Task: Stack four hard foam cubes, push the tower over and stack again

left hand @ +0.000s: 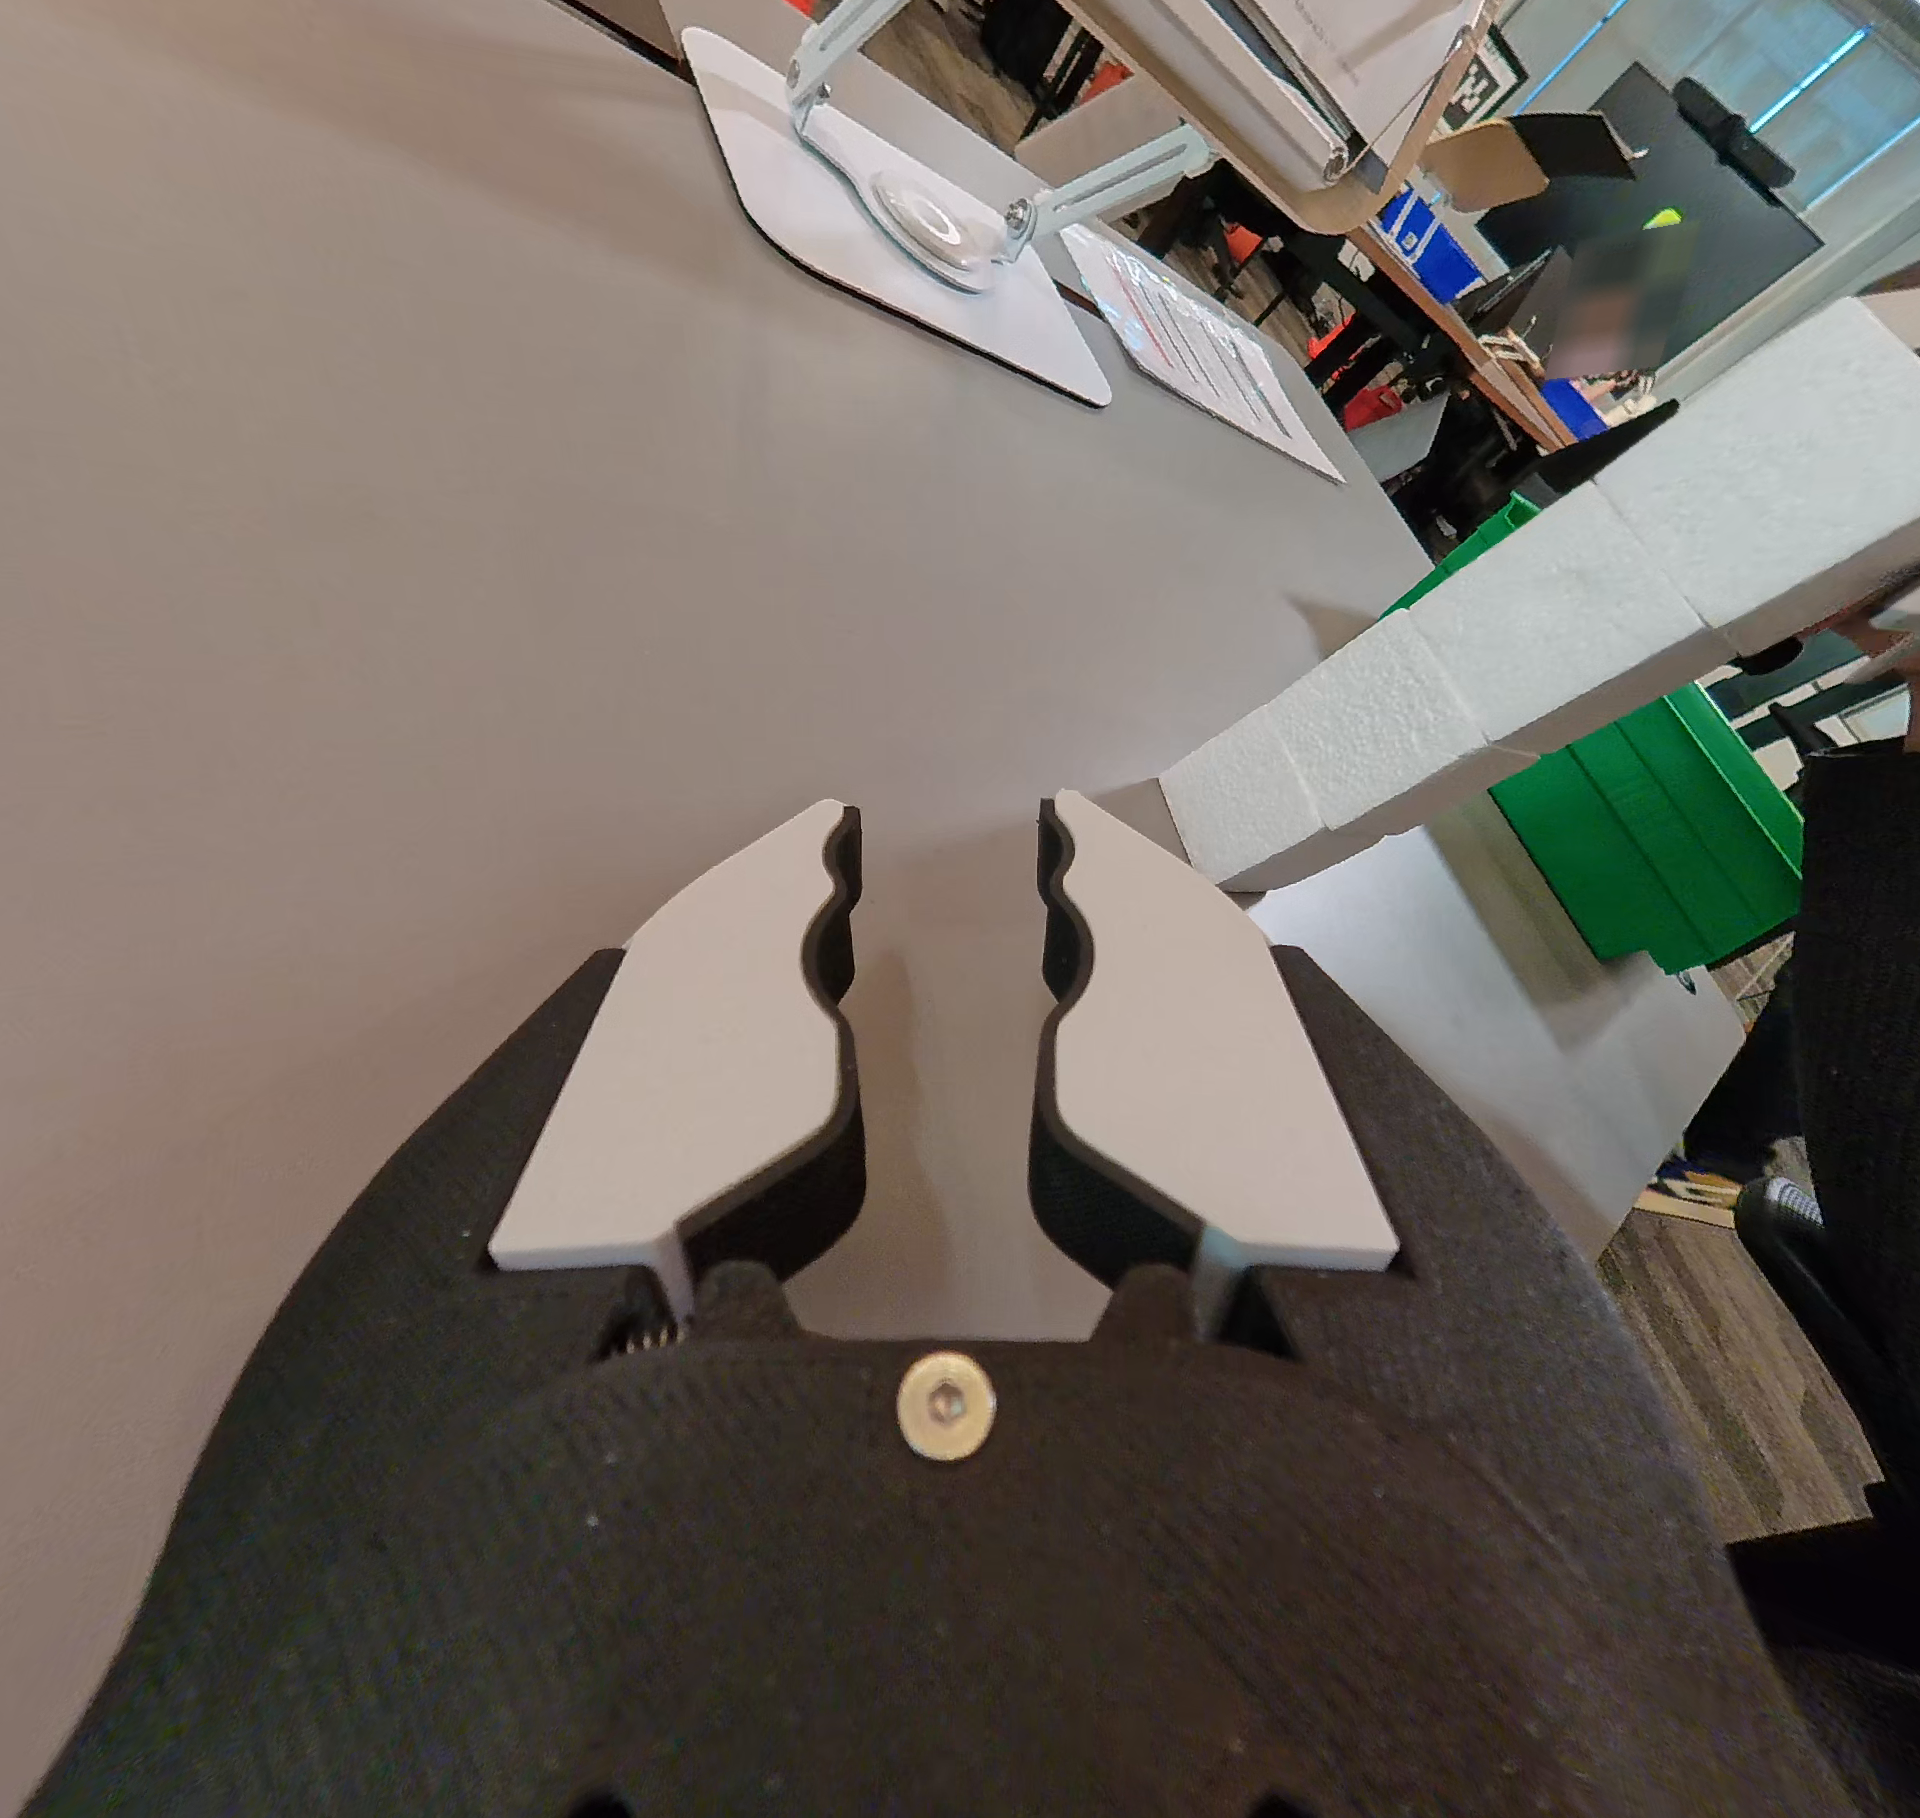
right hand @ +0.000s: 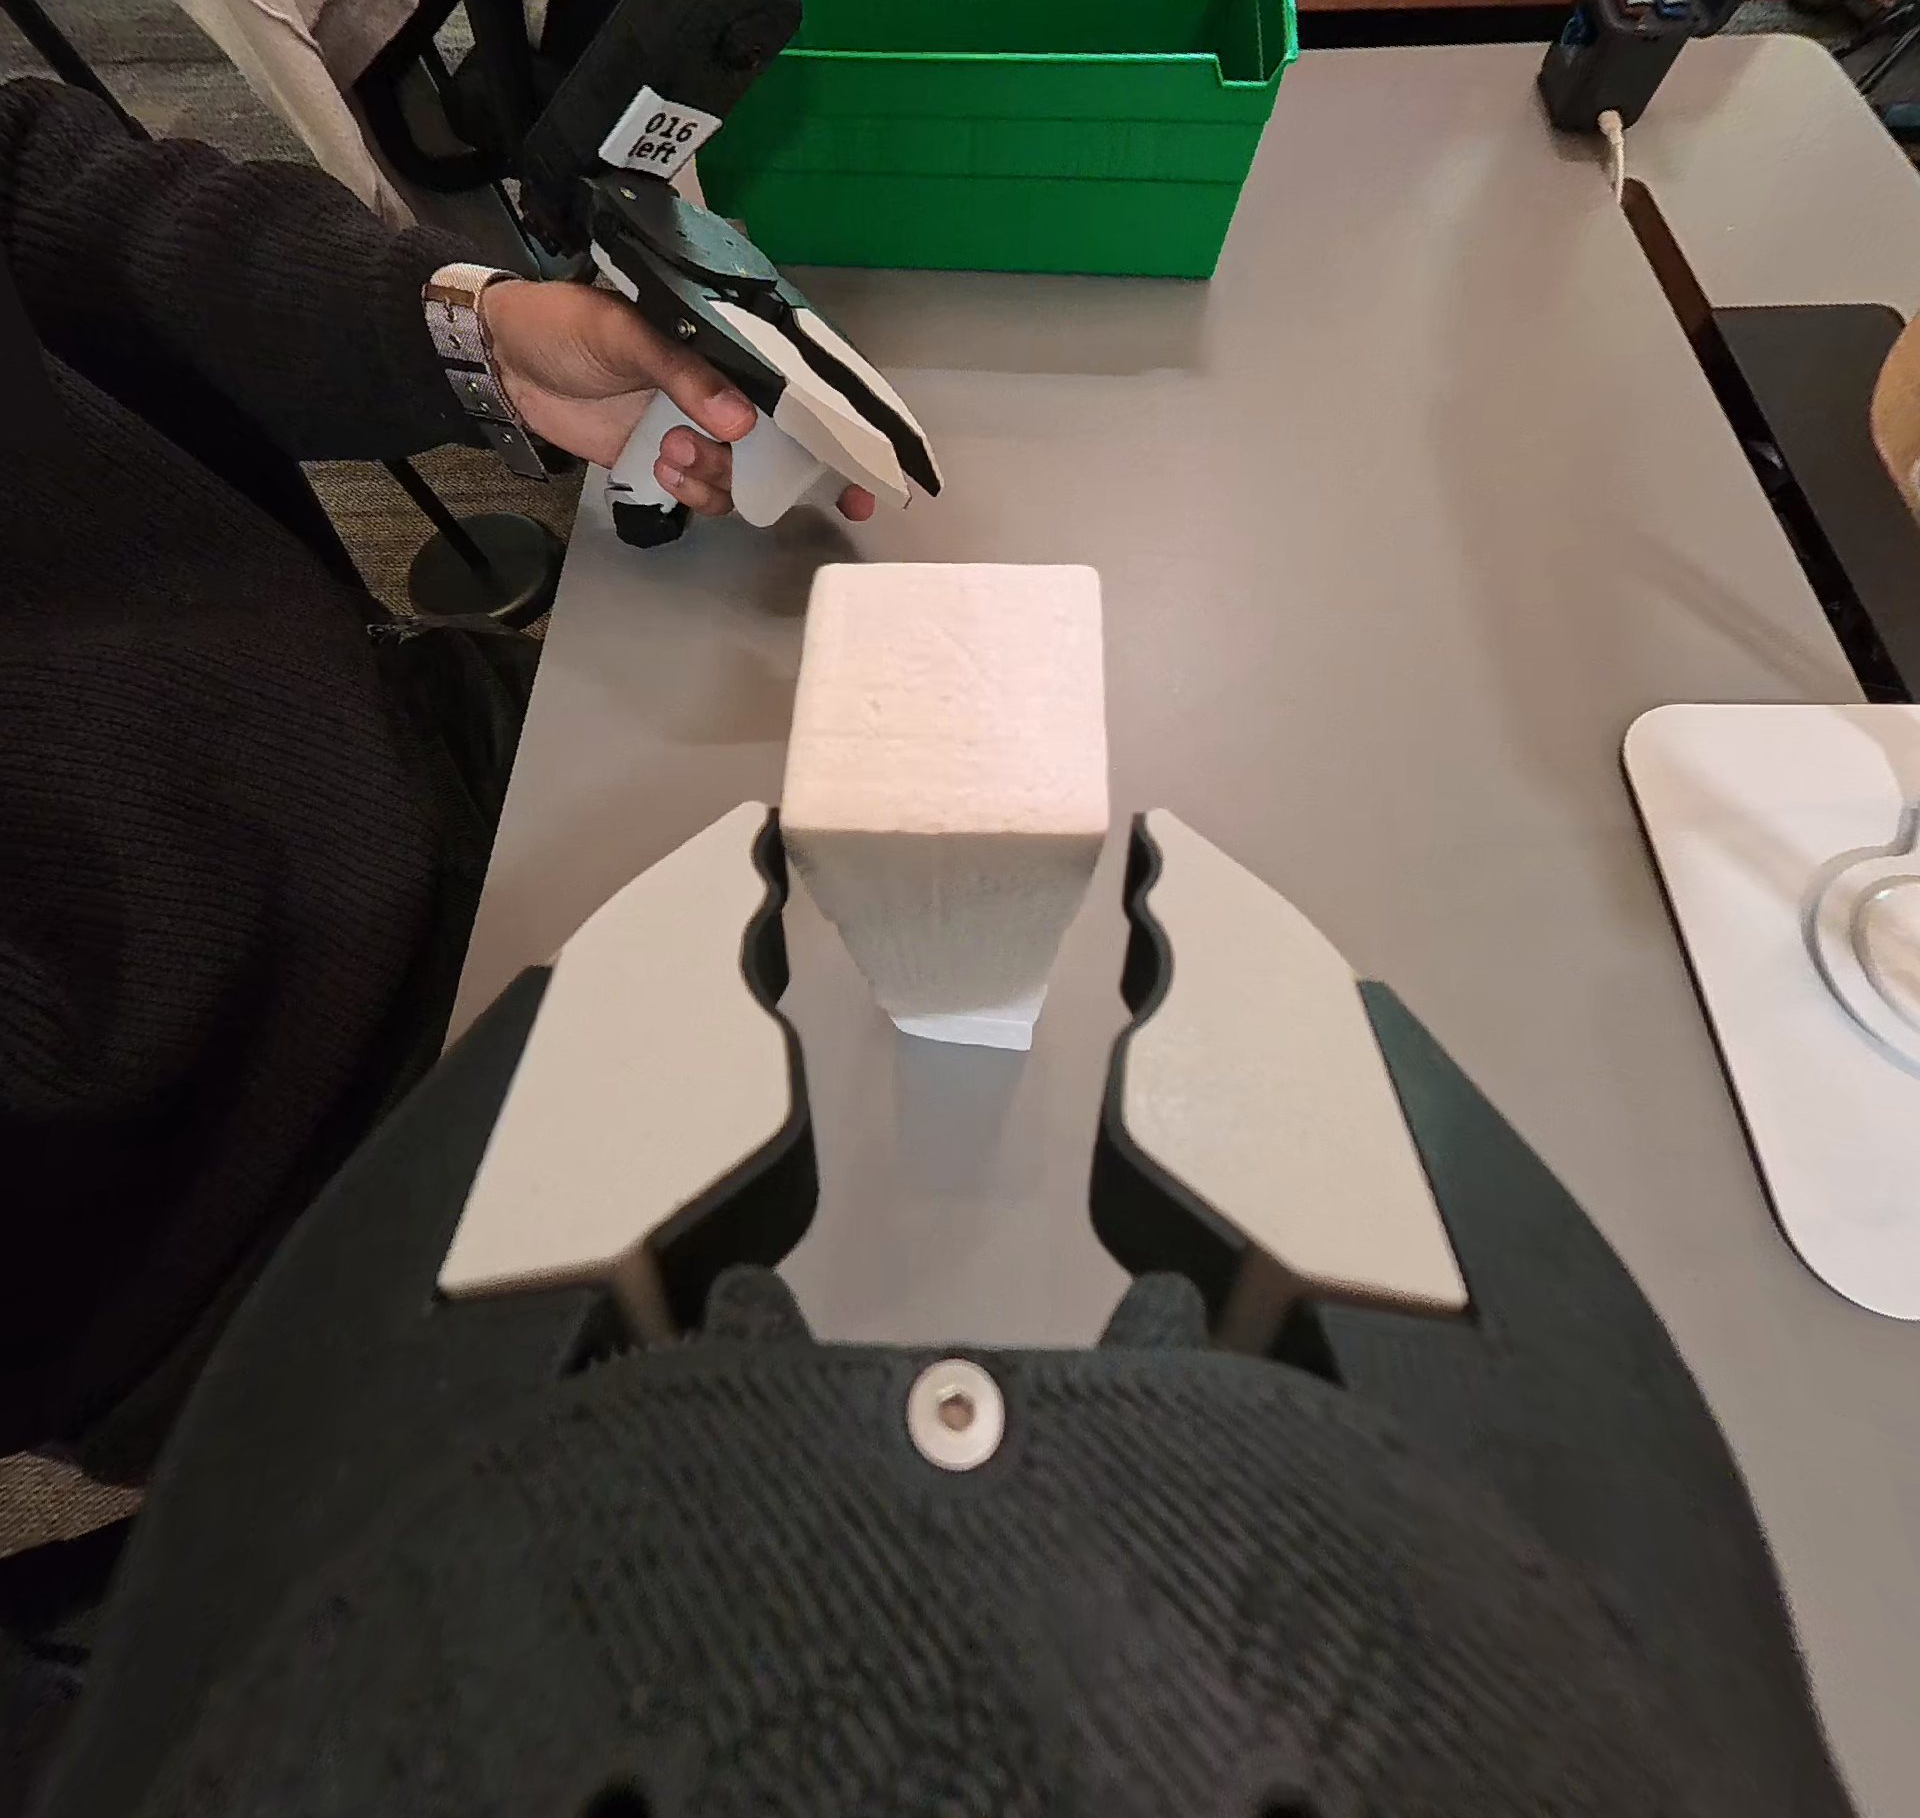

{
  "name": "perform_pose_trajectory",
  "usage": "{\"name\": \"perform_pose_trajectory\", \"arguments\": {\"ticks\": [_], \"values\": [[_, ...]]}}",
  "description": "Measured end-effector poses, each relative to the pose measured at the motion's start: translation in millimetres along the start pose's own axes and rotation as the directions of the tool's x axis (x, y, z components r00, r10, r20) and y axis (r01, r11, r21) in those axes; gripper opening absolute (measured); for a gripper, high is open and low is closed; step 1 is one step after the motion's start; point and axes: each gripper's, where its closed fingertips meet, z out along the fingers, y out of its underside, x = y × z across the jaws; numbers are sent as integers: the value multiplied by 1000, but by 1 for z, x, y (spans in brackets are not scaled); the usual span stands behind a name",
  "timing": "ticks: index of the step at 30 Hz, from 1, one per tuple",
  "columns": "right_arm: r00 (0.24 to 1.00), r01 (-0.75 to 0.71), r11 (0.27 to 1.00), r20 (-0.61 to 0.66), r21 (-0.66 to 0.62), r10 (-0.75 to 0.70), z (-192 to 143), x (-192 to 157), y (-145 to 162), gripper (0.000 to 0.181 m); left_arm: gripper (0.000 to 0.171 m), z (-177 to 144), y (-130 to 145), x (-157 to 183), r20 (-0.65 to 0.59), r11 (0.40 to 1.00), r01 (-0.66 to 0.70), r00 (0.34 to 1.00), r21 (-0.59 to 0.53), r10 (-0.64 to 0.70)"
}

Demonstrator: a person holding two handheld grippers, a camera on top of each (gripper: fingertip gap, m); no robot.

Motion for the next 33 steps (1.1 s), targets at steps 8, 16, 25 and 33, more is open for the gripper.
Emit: {"name": "perform_pose_trajectory", "arguments": {"ticks": [8,16,25,33], "values": [[998,-37,997,-48,73,40,-11,6,-13,84,33,0,0,0,0,1000,-1,1000,0,1],[872,24,971,-481,239,97,-68,50,-43,41,33,0,-1,0,10,1000,-14,1000,5,14],[368,-616,784,-851,79,375,-88,66,114,0,33,1,1,3,9,1000,-28,1000,2,28],[353,-865,502,-729,-14,587,-6,28,169,0,33,1,0,8,3,998,-70,998,7,70]]}}
